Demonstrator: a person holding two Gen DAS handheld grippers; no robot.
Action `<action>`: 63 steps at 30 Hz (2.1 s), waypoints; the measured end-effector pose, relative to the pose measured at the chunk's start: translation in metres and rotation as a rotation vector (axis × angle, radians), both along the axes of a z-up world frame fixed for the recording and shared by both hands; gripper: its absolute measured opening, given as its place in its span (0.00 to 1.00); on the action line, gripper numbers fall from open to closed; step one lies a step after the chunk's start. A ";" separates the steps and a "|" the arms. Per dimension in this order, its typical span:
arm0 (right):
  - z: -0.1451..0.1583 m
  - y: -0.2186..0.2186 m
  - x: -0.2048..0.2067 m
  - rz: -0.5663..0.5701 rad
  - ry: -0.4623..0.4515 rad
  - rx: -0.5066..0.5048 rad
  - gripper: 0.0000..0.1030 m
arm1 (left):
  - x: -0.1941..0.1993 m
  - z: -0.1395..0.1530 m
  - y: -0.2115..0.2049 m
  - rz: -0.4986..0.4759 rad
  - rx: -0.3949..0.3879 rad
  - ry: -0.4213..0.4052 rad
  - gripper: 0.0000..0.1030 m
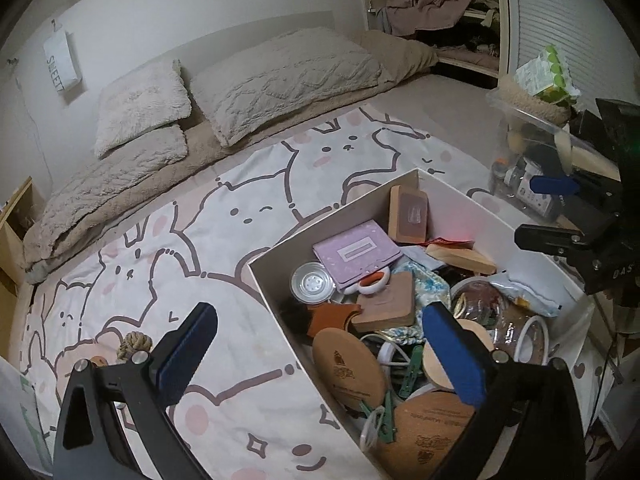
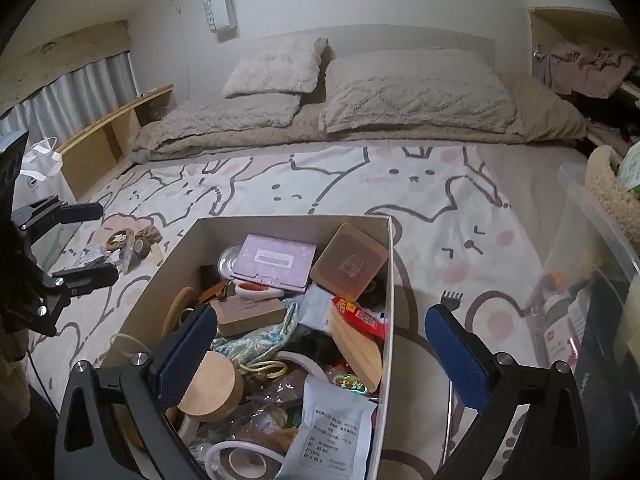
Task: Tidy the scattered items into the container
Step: 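Withdraw both tools from the box toward the remaining items, then move the left tool over the black round tin while the right tool approaches the wooden stick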
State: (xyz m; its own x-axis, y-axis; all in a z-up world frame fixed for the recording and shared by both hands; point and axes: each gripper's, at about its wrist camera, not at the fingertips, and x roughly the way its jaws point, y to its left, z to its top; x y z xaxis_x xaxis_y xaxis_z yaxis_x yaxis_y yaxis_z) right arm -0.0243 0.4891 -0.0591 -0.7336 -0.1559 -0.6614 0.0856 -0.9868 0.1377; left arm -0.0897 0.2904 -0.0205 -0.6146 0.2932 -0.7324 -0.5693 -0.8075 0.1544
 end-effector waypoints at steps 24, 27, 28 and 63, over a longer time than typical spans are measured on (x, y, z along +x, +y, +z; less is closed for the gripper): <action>0.046 -0.013 0.018 -0.072 0.063 -0.002 1.00 | 0.008 0.027 -0.073 0.080 0.124 0.014 1.00; 0.056 -0.027 0.020 -0.059 0.070 0.007 1.00 | 0.012 0.036 -0.094 0.100 0.129 0.024 1.00; 0.061 -0.033 0.021 -0.054 0.075 0.010 1.00 | 0.014 0.039 -0.102 0.106 0.129 0.033 1.00; 0.107 -0.251 0.013 0.180 0.131 -0.083 1.00 | 0.077 0.076 -0.361 0.431 0.178 0.138 1.00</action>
